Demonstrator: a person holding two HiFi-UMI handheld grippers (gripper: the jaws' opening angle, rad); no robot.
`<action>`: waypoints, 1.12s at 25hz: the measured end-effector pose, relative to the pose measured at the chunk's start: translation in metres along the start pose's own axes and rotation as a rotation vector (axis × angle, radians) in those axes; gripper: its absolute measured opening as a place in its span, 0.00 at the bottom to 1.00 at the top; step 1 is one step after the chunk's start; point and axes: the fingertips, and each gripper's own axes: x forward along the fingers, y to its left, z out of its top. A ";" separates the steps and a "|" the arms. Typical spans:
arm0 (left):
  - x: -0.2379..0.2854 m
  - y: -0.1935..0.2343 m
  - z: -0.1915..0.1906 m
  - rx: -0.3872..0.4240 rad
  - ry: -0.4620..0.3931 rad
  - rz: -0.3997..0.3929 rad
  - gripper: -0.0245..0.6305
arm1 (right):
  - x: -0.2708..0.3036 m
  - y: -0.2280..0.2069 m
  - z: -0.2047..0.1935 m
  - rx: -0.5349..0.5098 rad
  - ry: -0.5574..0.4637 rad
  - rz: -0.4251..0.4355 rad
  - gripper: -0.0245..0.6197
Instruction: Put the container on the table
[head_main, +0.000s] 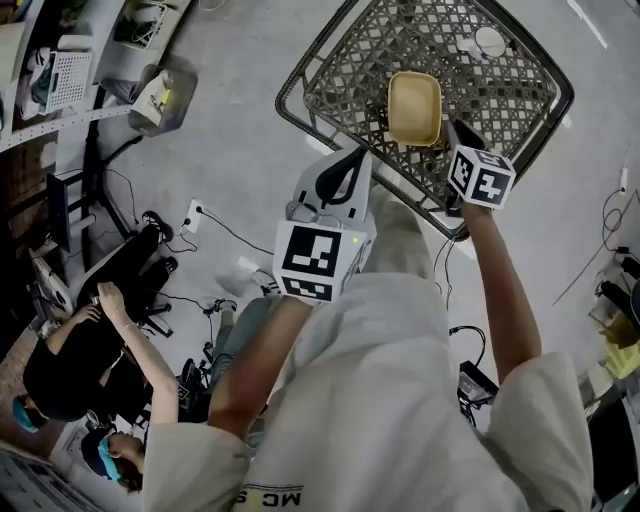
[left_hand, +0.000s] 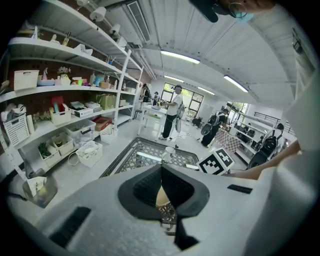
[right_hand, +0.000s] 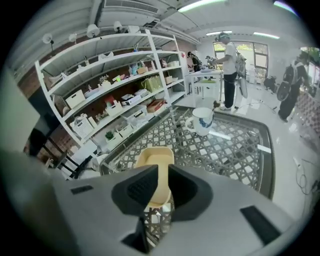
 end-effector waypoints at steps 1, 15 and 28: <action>-0.002 -0.001 0.001 0.002 0.000 -0.002 0.07 | -0.007 0.002 0.005 -0.008 -0.014 0.005 0.16; -0.029 -0.012 0.040 -0.003 -0.070 -0.036 0.07 | -0.137 0.039 0.071 -0.091 -0.211 0.062 0.09; -0.058 -0.004 0.089 -0.044 -0.185 -0.069 0.07 | -0.258 0.075 0.140 -0.067 -0.480 0.082 0.08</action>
